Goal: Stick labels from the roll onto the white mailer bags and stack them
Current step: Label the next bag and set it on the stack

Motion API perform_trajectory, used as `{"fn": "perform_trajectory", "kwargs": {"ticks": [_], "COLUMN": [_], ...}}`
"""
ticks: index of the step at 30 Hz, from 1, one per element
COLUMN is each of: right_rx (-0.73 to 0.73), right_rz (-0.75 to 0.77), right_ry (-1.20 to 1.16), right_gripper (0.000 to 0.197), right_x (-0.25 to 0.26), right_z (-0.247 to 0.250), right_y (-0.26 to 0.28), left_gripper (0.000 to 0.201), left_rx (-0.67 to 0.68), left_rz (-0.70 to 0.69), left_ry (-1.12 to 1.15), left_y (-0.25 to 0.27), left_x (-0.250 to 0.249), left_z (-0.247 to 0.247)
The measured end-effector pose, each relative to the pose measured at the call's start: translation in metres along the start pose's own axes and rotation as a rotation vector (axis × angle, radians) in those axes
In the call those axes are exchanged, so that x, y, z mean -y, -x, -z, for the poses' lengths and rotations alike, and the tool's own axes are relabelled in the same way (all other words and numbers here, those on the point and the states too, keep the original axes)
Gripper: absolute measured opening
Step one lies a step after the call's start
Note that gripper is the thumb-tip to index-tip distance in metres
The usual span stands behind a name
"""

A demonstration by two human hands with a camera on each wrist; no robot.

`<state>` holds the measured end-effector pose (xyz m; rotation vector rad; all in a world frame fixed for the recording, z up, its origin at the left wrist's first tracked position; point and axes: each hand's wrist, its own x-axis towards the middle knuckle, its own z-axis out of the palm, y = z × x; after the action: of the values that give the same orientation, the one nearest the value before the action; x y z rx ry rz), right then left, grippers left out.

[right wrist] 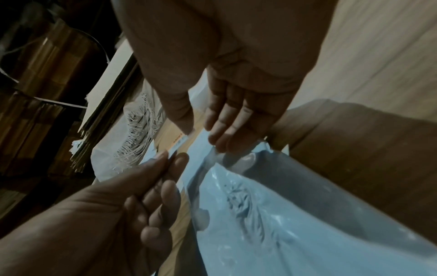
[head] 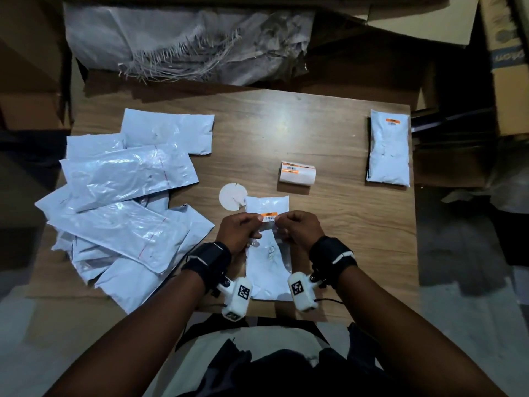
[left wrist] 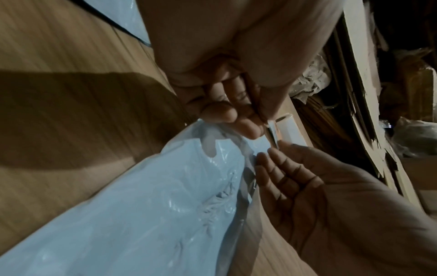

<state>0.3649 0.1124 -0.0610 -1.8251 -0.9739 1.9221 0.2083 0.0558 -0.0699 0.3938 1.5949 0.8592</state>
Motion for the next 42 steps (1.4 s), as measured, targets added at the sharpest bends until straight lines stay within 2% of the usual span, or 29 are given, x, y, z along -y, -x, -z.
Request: {"fn": "perform_trajectory", "kwargs": {"ticks": [7,11,13,17,21,29,35,38,40,42], "right_rx": [-0.087,-0.163,-0.189,-0.228,-0.248,-0.256,-0.244,-0.297,-0.338,-0.323], "right_rz": [0.027,0.048,0.041,0.043,0.045,0.082,0.12,0.133,0.212,0.439], "right_ry": [0.104,0.18,0.217,0.251,0.286,0.434,0.57,0.619,0.686,0.834], "right_gripper": [0.022,0.023,0.025,0.016,0.024,0.024,0.026,0.025,0.024,0.019], "right_x": [0.003,0.002,0.0,-0.003,-0.003,-0.002,0.001,0.002,0.0,-0.01], "right_z": [-0.007,-0.012,-0.014,-0.016,-0.016,-0.018,-0.018,-0.017,-0.014,-0.01], "right_y": [-0.004,-0.012,-0.017,-0.02,-0.022,-0.028,-0.029,-0.027,-0.023,-0.019], "left_gripper": [0.013,0.023,0.022,0.021,0.022,0.022,0.022,0.024,0.029,0.028], "left_rx": [-0.054,-0.125,-0.171,-0.242,-0.279,-0.312,-0.326,-0.339,-0.369,-0.376], "left_rz": [-0.045,-0.188,-0.222,-0.204,-0.22,-0.246,-0.225,-0.165,-0.155,-0.29], "left_ry": [-0.06,-0.569,-0.673,-0.706,-0.745,-0.802,-0.839,-0.792,-0.712,-0.705], "left_y": [-0.008,-0.016,-0.017,-0.021,-0.025,-0.025,-0.024,-0.026,-0.027,-0.024], "left_x": [0.005,0.0,-0.005,-0.006,-0.002,0.001,0.0,0.002,0.004,0.009], "left_z": [0.0,0.002,-0.001,-0.007,-0.008,-0.008,-0.011,-0.009,-0.005,-0.003]}}
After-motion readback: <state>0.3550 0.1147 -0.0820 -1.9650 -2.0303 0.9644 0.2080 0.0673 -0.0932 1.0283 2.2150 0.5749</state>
